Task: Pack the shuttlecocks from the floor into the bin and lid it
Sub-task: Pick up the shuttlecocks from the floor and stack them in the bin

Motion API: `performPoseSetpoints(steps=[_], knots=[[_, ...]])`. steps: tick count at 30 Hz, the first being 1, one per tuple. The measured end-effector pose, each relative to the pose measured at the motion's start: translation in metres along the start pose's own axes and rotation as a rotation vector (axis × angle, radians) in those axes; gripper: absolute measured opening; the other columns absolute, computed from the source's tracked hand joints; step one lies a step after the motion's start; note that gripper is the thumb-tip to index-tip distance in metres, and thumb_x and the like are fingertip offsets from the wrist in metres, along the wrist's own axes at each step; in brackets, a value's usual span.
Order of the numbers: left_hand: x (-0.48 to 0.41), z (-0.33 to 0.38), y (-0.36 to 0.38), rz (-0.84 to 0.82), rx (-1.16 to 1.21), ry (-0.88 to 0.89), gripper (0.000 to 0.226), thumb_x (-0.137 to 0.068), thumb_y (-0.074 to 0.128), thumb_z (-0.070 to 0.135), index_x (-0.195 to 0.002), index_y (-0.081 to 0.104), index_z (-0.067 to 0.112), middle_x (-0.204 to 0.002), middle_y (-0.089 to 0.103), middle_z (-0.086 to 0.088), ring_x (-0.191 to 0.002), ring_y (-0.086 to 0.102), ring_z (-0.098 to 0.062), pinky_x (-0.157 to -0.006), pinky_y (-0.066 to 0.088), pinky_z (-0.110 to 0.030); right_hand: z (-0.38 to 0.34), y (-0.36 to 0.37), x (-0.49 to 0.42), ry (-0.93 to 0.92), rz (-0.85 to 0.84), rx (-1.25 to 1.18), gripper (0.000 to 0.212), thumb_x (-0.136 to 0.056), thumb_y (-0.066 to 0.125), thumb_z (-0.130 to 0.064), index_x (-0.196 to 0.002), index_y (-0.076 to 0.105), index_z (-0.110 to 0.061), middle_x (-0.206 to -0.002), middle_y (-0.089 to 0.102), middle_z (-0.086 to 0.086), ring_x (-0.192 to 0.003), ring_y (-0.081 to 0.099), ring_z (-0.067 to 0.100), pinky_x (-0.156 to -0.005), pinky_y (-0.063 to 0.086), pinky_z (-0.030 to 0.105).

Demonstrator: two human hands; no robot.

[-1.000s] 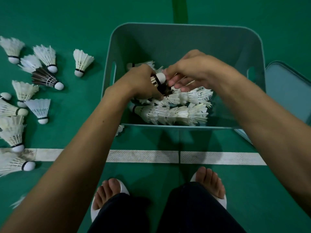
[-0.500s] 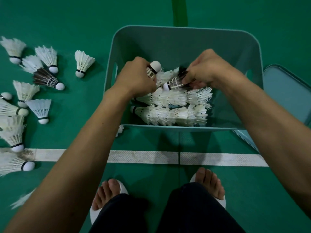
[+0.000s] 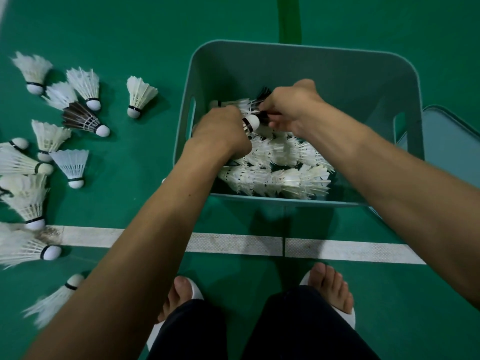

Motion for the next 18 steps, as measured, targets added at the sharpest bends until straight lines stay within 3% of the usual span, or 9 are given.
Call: performPoseSetpoints(steps=[4,9,13,16,18], knots=[[0.0,0.003,0.0,-0.015,0.013,0.013,0.028,-0.085,0.065,0.008,-0.103,0.046,0.017,-0.1,0.053,-0.006,-0.092,0.053,-0.028,-0.076,0.044,-0.035,0.003,0.009,-0.004,0.058,-0.015,-0.041,0.019,-0.08,0.074,0.008,-0.076,0.06,-0.004,-0.079,0.071,0.016,-0.052,0.06,0.021,-0.043,0.048,0.022],[-0.003,0.0,-0.001,-0.005,0.013,0.03,0.03,-0.082,0.066,0.01,-0.106,0.049,0.018,-0.101,0.052,-0.006,-0.093,0.054,-0.029,-0.08,0.048,-0.037,0.002,0.004,-0.002,0.067,-0.054,-0.072,0.017,-0.08,0.078,0.004,-0.077,0.064,-0.003,-0.077,0.073,0.017,-0.045,0.066,0.021,-0.045,0.054,0.025],[-0.001,-0.004,0.0,-0.014,0.03,0.032,0.035,-0.08,0.071,0.013,-0.105,0.048,0.017,-0.105,0.053,-0.009,-0.093,0.058,-0.03,-0.077,0.05,-0.038,-0.002,-0.008,0.004,-0.045,0.043,0.118,0.031,-0.071,0.091,-0.02,-0.087,0.07,-0.003,-0.079,0.077,0.013,-0.059,0.075,0.022,-0.056,0.064,0.035],[-0.001,-0.005,0.0,-0.009,0.063,0.038,0.038,-0.075,0.076,0.018,-0.107,0.056,0.015,-0.107,0.06,-0.011,-0.092,0.062,-0.031,-0.076,0.054,-0.037,-0.003,-0.026,0.013,-0.209,0.137,0.209,0.039,-0.073,0.088,-0.031,-0.095,0.075,-0.002,-0.083,0.078,0.011,-0.059,0.068,0.016,-0.059,0.064,0.034],[0.0,-0.003,-0.001,0.013,0.08,0.046,0.036,-0.073,0.08,0.021,-0.1,0.056,0.016,-0.102,0.06,-0.009,-0.087,0.062,-0.029,-0.07,0.049,-0.034,-0.005,-0.038,0.029,-0.265,-0.014,0.176,0.036,-0.08,0.084,-0.033,-0.095,0.076,-0.001,-0.081,0.079,0.009,-0.059,0.064,0.013,-0.056,0.057,0.028]])
Point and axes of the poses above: each hand's wrist, its own x-axis away from the middle knuckle, its own y-axis out of the palm, z = x × y, the point moved 1 cm from there along -x, towards the middle knuckle
